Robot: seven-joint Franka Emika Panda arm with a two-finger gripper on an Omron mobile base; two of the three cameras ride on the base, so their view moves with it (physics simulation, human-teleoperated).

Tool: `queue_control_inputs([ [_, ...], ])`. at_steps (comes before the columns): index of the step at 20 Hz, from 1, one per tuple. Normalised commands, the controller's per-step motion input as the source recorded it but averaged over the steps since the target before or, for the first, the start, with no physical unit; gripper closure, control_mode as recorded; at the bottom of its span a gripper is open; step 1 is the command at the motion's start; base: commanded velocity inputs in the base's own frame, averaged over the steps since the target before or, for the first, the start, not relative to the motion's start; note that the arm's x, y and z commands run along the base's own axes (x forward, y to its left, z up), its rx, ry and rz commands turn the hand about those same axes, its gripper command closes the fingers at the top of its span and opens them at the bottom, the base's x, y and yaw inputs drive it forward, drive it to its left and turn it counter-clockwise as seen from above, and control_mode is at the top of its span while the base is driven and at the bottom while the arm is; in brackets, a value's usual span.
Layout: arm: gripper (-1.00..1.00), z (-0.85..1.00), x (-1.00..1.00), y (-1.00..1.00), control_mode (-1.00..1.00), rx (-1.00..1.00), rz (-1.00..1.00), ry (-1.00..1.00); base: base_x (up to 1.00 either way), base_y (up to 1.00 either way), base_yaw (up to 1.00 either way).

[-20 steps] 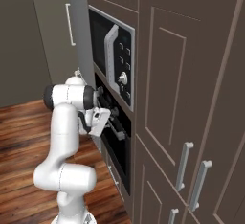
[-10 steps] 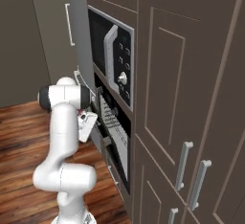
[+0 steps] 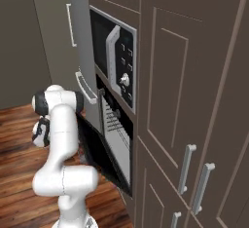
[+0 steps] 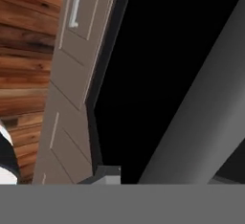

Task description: Take the baked cake out of the oven and place it on the plate for cooling. Then close the oven door.

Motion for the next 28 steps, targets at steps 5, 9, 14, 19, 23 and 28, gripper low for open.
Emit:
queue_control_inputs([
  [5,-1.0,-0.79,-0.44,0.59,-1.0,0.0,0.0,0.09,0.0,0.0,0.0],
  [9,-1.0,-0.38,-0.54,0.13,-1.0,0.0,0.0,0.01,0.0,0.0,0.0],
  [14,-1.0,0.42,-0.73,0.0,-1.0,0.0,-0.03,-0.09,0.0,0.0,0.0],
  [19,-1.0,1.0,-0.79,0.0,-1.0,0.02,-0.06,-0.18,0.0,0.0,0.0],
  [23,-1.0,1.0,-0.77,-0.04,-1.0,0.05,-0.05,-0.16,0.0,0.0,0.0],
  [28,-1.0,1.0,-0.46,-0.29,-1.0,0.03,-0.12,-0.12,0.0,0.0,0.0],
])
